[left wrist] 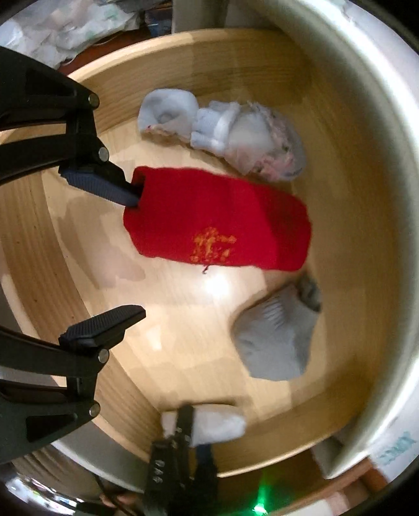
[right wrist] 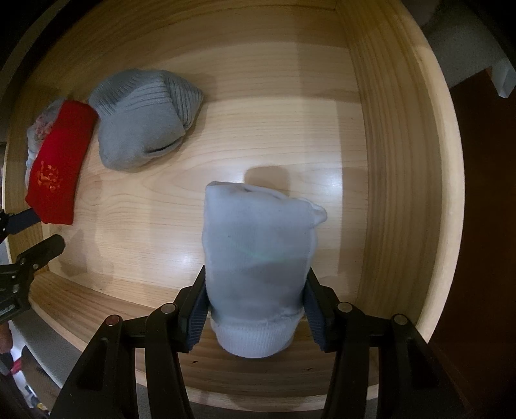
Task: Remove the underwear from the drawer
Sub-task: 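Hold the white garment in the right gripper while the left gripper grasps the red rolled garment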
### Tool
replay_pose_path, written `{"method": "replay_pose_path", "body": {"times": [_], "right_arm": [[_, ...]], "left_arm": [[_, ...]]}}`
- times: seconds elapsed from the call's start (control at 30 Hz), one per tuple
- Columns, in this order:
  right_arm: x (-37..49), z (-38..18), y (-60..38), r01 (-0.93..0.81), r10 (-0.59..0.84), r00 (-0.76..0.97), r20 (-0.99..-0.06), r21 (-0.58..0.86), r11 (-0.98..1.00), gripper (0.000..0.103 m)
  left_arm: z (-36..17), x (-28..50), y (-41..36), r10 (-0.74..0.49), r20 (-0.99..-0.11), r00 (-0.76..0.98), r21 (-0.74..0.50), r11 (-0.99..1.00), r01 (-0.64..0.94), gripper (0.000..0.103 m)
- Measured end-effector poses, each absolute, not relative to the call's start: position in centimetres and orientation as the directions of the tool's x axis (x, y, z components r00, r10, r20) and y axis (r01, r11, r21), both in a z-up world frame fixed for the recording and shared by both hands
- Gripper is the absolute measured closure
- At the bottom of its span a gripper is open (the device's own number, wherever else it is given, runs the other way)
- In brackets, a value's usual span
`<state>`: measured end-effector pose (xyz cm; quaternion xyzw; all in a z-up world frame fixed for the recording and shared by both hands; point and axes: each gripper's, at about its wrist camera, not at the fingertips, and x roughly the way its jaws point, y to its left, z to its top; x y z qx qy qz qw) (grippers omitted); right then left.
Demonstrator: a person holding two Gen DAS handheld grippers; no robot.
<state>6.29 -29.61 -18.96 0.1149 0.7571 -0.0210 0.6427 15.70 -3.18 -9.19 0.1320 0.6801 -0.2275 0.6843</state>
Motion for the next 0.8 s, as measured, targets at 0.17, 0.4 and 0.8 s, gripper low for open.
{"method": "replay_pose_path", "body": {"times": [0.17,0.4,0.8], "right_arm": [[6.2,-19.0,-30.0,0.203,0.154,-0.145,-0.977,0.123,0.971,0.054],[6.2,-18.9,-30.2,0.204,0.157,-0.145,-0.977,0.126,0.971,0.054],[6.2,-19.1,-30.5,0.211,0.170,-0.146,-0.975,0.137,0.968,0.053]], "left_arm": [[-7.6,16.8,-2.6,-0.149,-0.986,0.068,-0.106,0.896,0.432,0.037],[-7.5,19.6,-1.7,-0.139,-0.985,0.100,-0.090,0.917,0.388,0.037],[-6.1,16.8,-1.4,-0.211,-0.977,0.014,-0.179,0.860,0.478,0.037]]}}
